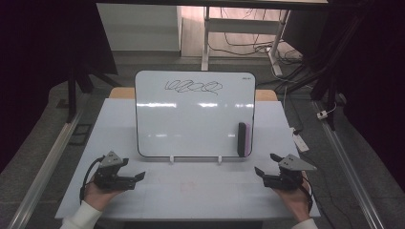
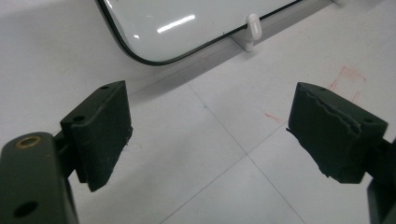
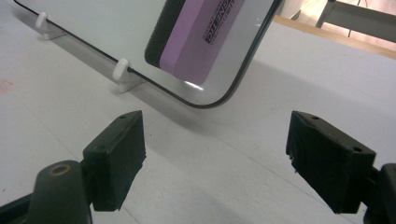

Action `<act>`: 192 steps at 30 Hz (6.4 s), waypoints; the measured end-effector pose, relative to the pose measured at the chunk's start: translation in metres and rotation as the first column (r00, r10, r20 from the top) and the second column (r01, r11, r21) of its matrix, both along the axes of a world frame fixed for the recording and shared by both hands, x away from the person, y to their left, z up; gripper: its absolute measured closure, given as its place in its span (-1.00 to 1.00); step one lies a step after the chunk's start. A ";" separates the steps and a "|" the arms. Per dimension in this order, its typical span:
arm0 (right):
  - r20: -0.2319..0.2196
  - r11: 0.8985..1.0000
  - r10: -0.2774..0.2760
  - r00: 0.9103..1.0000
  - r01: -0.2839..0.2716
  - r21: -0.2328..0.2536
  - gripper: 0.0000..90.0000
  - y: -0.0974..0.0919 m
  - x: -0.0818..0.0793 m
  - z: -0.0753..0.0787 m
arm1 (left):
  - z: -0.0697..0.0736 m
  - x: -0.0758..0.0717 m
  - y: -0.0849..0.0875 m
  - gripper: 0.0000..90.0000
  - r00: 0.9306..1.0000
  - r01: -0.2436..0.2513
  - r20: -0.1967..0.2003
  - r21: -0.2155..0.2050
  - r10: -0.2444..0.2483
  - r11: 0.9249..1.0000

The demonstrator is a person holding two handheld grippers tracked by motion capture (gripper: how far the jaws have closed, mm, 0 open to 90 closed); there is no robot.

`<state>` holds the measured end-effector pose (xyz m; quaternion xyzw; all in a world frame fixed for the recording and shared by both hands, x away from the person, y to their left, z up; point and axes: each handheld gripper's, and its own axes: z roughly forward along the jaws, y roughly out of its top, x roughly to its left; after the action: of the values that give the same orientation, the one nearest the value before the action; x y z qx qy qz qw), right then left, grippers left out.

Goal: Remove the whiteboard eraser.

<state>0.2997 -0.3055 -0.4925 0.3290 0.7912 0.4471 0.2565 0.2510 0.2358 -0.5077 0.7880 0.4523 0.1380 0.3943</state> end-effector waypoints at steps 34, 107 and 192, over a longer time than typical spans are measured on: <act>-0.025 0.997 -0.073 0.997 0.073 -0.014 -0.43 0.038 0.006 0.040 | -0.002 0.003 -0.008 -0.68 0.999 0.014 -0.030 0.015 -0.014 1.000; 0.069 0.996 -0.066 0.995 0.070 -0.054 0.45 0.124 -0.002 0.030 | 0.023 0.012 -0.033 -0.67 0.996 0.085 0.010 -0.058 -0.084 0.995; -0.071 0.895 0.432 0.899 -0.419 0.151 -0.25 0.148 0.000 0.025 | 0.056 0.060 -0.122 -0.11 0.919 0.393 0.043 -0.189 -0.393 0.900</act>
<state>0.2996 -0.1576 -0.4676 0.1865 0.8249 0.5261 0.0892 0.3109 0.1140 -0.4517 0.8206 0.2946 0.0126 0.4896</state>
